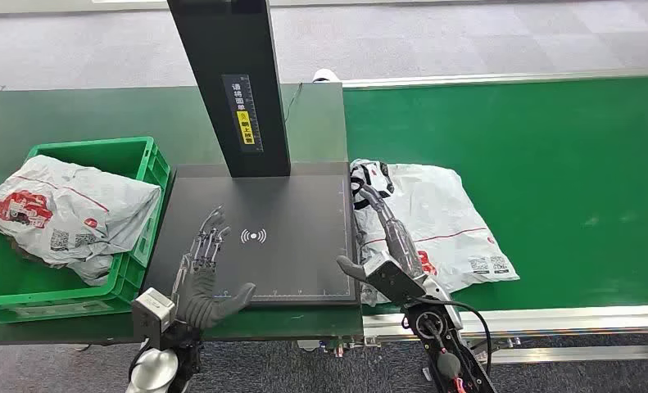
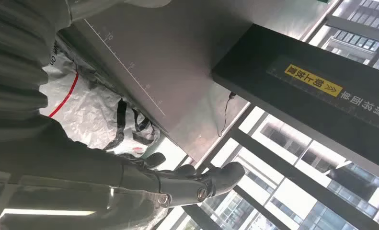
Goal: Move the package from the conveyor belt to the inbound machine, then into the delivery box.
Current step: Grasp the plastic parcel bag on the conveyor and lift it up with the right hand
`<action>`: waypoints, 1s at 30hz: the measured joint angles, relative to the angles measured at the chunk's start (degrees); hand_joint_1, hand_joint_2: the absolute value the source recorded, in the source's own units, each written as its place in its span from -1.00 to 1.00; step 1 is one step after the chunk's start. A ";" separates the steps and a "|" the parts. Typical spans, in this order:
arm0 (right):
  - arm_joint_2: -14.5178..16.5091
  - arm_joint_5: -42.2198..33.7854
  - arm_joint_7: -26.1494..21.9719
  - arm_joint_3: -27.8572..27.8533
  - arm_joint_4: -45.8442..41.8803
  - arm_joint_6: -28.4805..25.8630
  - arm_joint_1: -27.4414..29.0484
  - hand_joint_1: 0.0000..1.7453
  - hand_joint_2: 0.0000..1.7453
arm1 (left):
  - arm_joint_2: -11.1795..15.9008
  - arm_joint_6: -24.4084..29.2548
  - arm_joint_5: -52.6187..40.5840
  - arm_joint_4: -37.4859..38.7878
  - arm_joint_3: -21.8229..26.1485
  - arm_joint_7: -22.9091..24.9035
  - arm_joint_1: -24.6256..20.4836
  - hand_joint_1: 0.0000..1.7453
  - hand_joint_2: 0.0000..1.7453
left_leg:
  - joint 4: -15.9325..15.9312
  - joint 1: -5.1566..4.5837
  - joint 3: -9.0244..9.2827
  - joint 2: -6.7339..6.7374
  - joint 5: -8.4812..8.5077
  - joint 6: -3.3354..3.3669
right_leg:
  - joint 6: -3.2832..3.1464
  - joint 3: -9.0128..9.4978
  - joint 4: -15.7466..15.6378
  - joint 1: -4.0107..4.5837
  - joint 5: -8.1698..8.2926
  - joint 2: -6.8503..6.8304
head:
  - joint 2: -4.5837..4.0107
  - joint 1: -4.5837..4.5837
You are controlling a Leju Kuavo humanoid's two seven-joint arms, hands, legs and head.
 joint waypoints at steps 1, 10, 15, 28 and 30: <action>-0.03 0.40 0.12 0.00 0.00 -0.25 -0.01 -1.00 1.00 | 0.00 0.01 0.00 0.00 0.00 -0.01 0.00 -1.00 1.00 | 0.00 0.00 0.00 0.00 0.00 0.00 | 0.00 0.00 0.00 0.00 0.00 0.00 | 0.00 0.00; -3.22 4.88 3.46 -1.94 -0.08 -4.45 -1.89 -1.00 1.00 | 0.24 0.56 0.00 -0.11 0.10 -0.08 0.46 -1.00 1.00 | 0.01 -0.01 0.01 -0.04 0.00 0.01 | 0.01 0.02 0.00 -0.01 0.01 -0.01 | 0.00 0.00; -6.32 6.27 4.26 -5.15 -0.44 -5.53 -2.48 -1.00 1.00 | 0.49 0.69 0.00 -0.38 0.35 -0.13 1.07 -1.00 1.00 | 0.02 -0.01 0.00 -0.04 0.00 0.00 | 0.01 0.01 0.00 -0.02 0.01 -0.01 | 0.00 -0.01; -10.91 15.21 7.56 -6.26 0.87 -3.97 -6.64 -1.00 1.00 | 0.81 0.86 -0.18 -1.60 1.84 -0.56 2.99 -1.00 1.00 | 0.01 -0.01 0.00 -0.05 0.01 0.01 | 0.01 0.04 0.00 -0.01 0.01 -0.01 | 0.00 -0.01; -11.13 15.59 7.71 -5.97 1.47 -3.76 -7.28 -1.00 1.00 | 0.87 0.87 -0.20 -1.88 1.94 -0.57 3.20 -1.00 1.00 | 0.01 -0.01 0.00 -0.05 0.01 0.01 | 0.01 0.04 0.00 -0.01 0.01 -0.01 | 0.00 0.00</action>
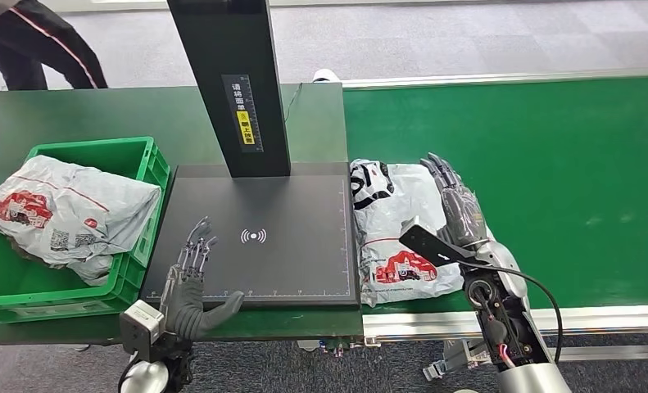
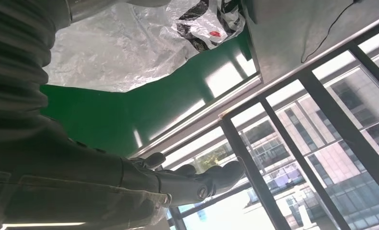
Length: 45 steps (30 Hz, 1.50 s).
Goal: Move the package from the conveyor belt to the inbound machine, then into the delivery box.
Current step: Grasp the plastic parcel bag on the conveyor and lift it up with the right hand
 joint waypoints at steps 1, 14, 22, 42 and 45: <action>-0.08 0.15 0.10 0.15 0.30 0.09 -0.28 -1.00 1.00 | 0.03 0.00 -0.02 -0.14 0.07 -0.01 0.09 -1.00 1.00 | 0.00 0.00 0.00 -0.01 0.00 0.00 | 0.00 0.00 0.00 0.00 0.00 0.00 | 0.00 -0.01; -1.25 5.97 13.65 2.45 9.75 -3.31 -6.02 -1.00 1.00 | 0.05 0.90 -0.19 -2.72 1.03 0.67 2.27 -1.00 1.00 | 0.00 0.00 0.01 -0.01 0.00 0.00 | 0.00 0.00 0.00 0.00 0.00 0.00 | 0.00 -0.01; -2.25 8.98 20.17 4.13 16.41 6.61 -8.03 -1.00 1.00 | 0.01 0.99 -0.45 -3.71 1.66 1.42 2.94 -1.00 1.00 | 0.00 0.00 0.00 -0.02 0.00 0.00 | 0.00 -0.01 0.00 0.00 0.00 0.00 | 0.00 -0.01; -3.31 5.67 18.89 11.22 26.74 18.63 -9.65 0.06 1.00 | 0.07 1.30 -0.21 -1.01 1.24 2.28 -0.16 -1.00 1.00 | 0.01 0.00 0.03 -0.01 0.00 0.00 | 0.00 -0.01 -0.01 0.00 0.00 0.00 | 0.00 -0.01; -3.41 5.08 18.99 11.65 26.81 19.51 -9.66 1.00 1.00 | 0.09 1.54 -0.05 -0.73 0.99 2.37 -0.19 -1.00 1.00 | 0.01 0.00 0.04 -0.01 0.00 0.00 | 0.00 0.00 -0.01 0.00 0.00 0.00 | 0.00 -0.01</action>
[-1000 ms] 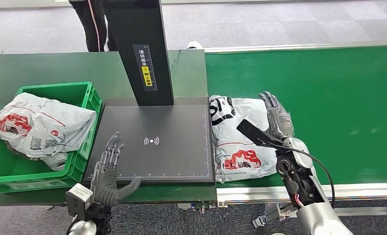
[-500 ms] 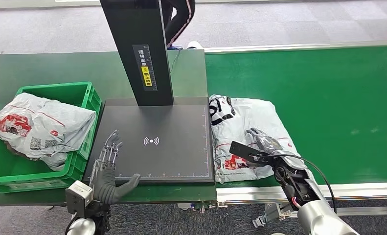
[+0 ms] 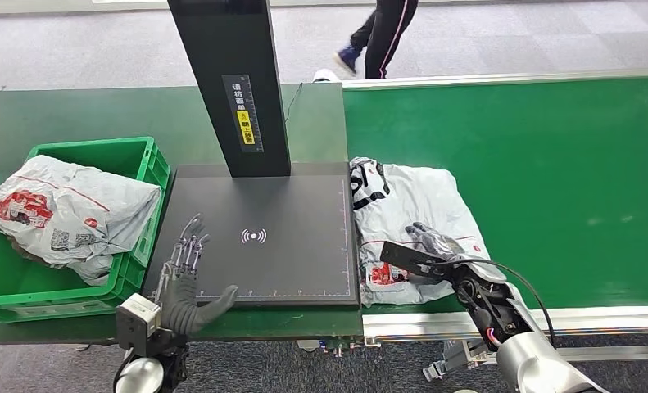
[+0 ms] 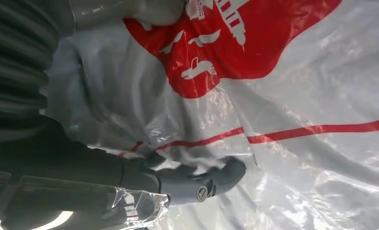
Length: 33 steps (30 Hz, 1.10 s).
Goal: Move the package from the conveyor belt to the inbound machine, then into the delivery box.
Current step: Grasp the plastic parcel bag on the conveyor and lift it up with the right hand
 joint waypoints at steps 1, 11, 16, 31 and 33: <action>-0.03 -0.11 -0.01 0.10 0.02 0.18 -0.03 1.00 1.00 | 0.01 0.08 0.03 0.05 -0.10 0.01 0.00 -1.00 1.00 | 0.00 0.00 0.01 0.00 0.00 0.00 | 0.00 0.01 0.00 0.00 0.00 0.00 | 0.00 0.00; -0.05 -0.71 -0.34 0.89 0.04 0.42 -0.37 1.00 1.00 | 0.22 0.21 0.21 0.47 -0.40 0.03 0.01 -1.00 1.00 | 0.00 0.00 0.06 -0.02 0.00 0.00 | 0.00 0.07 0.00 0.00 0.00 -0.01 | 0.00 0.01; -0.01 -0.84 -0.66 1.15 0.02 -0.14 -0.36 1.00 1.00 | 0.37 0.27 0.26 0.55 -0.42 0.03 0.05 -1.00 1.00 | 0.00 0.00 0.06 -0.04 0.00 0.00 | 0.00 0.10 0.00 0.00 0.00 -0.02 | 0.00 0.01; 1.82 -9.28 -6.06 -3.38 -10.15 -18.45 2.17 1.00 1.00 | 0.66 0.78 0.62 -2.16 -0.18 -0.17 3.30 -1.00 1.00 | 0.00 0.00 0.03 -0.03 0.00 0.00 | 0.00 0.07 0.00 0.00 0.00 -0.02 | 0.00 0.00; 2.11 -10.38 -7.24 -4.22 -11.59 -19.34 2.74 1.00 1.00 | 0.66 0.80 0.67 -2.27 -0.16 -0.33 3.37 -1.00 1.00 | 0.00 0.00 0.03 -0.03 0.00 0.00 | 0.00 0.07 0.01 0.00 0.00 -0.02 | 0.00 0.00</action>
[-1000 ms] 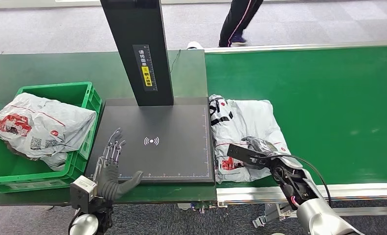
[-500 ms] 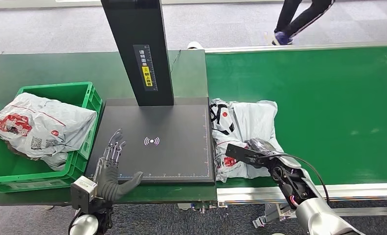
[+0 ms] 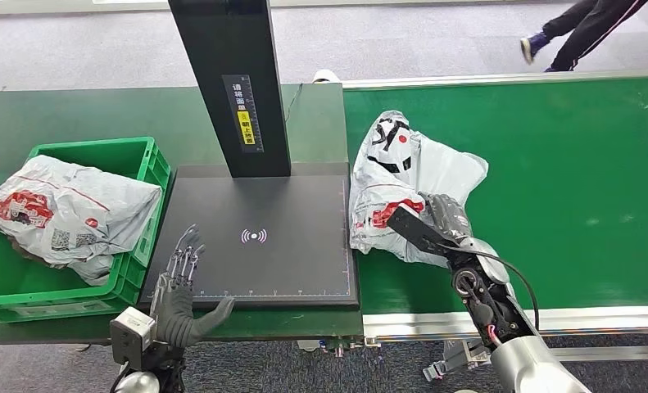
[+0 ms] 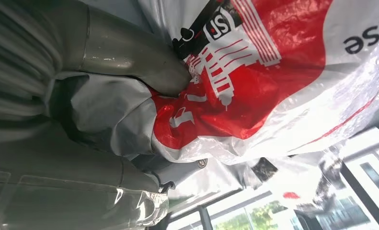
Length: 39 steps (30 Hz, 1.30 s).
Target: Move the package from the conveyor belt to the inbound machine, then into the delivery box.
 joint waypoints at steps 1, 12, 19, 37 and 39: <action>0.19 -1.03 -1.35 -0.54 -0.88 -1.09 0.42 1.00 1.00 | 0.00 0.03 0.07 -0.04 0.01 -0.20 0.02 -1.00 1.00 | 0.00 0.00 0.00 0.00 0.00 0.00 | 0.00 0.00 0.00 0.00 0.00 0.00 | 0.00 0.01; 2.30 -10.13 -13.62 -5.95 -10.89 -10.18 3.87 1.00 1.00 | 0.00 0.56 0.33 -0.08 0.08 -1.46 0.07 -1.00 1.00 | 0.00 0.00 0.00 0.00 0.00 0.00 | 0.00 -0.01 0.00 0.00 0.00 0.00 | 0.00 0.00; 3.57 -17.12 -22.26 -8.20 -18.76 -16.22 6.57 1.00 1.00 | -0.02 0.57 0.35 -0.08 0.11 -1.69 0.07 -1.00 1.00 | 0.00 0.00 0.00 0.00 0.00 0.00 | 0.00 -0.02 0.00 0.00 0.00 0.00 | 0.00 0.00; 5.87 -11.93 -26.59 0.34 -31.19 -9.16 8.47 1.00 1.00 | -0.48 -0.32 -0.40 0.01 -0.04 -2.54 -1.40 -1.00 1.00 | -0.01 0.01 0.04 0.05 0.01 -0.01 | 0.00 0.01 0.00 0.01 0.00 0.02 | 0.00 0.01; 5.99 -11.29 -26.59 1.88 -31.87 -8.31 8.47 1.00 1.00 | -0.48 -0.43 -0.40 0.01 -0.04 -2.61 -1.42 -1.00 1.00 | -0.01 0.00 0.03 0.04 0.00 -0.01 | 0.00 0.00 0.00 0.01 0.00 0.01 | 0.00 0.01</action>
